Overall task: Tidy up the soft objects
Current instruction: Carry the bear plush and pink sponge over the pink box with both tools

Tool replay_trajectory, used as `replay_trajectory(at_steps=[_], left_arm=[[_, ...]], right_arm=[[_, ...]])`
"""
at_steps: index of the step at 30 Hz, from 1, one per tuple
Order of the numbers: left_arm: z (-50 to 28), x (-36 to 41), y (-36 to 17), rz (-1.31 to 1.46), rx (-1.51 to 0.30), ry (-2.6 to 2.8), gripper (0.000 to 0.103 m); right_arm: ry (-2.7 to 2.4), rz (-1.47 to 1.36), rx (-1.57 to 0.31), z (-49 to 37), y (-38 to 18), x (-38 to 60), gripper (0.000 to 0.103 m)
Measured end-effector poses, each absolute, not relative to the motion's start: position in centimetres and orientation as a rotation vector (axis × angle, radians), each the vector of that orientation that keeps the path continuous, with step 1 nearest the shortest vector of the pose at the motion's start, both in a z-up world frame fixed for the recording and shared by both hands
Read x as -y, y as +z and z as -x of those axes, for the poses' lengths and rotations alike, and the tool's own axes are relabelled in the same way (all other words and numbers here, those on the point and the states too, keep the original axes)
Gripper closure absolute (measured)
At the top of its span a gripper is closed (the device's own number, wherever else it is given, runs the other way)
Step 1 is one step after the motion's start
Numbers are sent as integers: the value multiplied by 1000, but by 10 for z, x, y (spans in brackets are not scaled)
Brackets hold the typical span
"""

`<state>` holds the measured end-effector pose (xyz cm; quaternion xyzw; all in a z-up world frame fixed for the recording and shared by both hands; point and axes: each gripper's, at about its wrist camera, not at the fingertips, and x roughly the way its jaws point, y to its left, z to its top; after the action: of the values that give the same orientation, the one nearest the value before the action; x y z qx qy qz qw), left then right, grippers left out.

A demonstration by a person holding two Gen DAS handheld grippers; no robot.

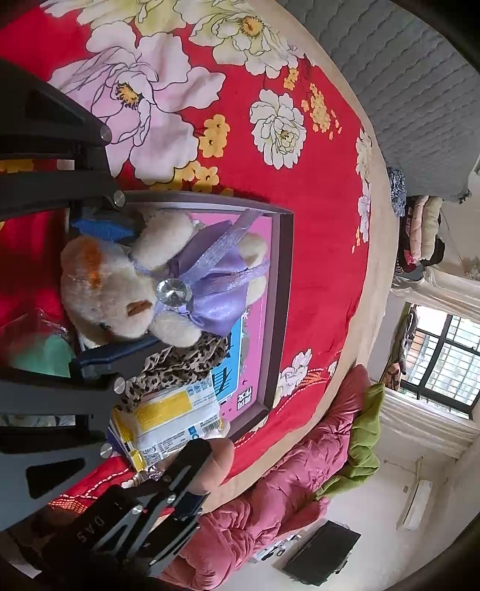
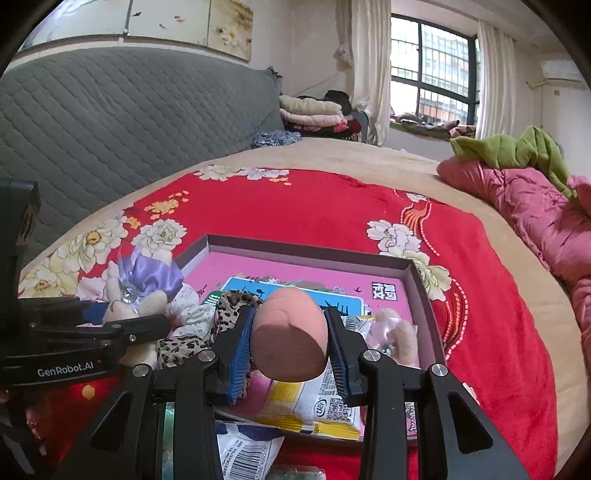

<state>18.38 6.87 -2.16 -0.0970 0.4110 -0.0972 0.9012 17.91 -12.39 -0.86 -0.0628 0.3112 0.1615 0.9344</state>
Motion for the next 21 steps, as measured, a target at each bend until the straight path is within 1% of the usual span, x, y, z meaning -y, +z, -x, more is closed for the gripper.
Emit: replay_trajectory(at_steps=[21], left_arm=[[-194,-71,-33,218,-894,-205,56]], right_arm=[[370,166,-791,-192,-44,105,64]])
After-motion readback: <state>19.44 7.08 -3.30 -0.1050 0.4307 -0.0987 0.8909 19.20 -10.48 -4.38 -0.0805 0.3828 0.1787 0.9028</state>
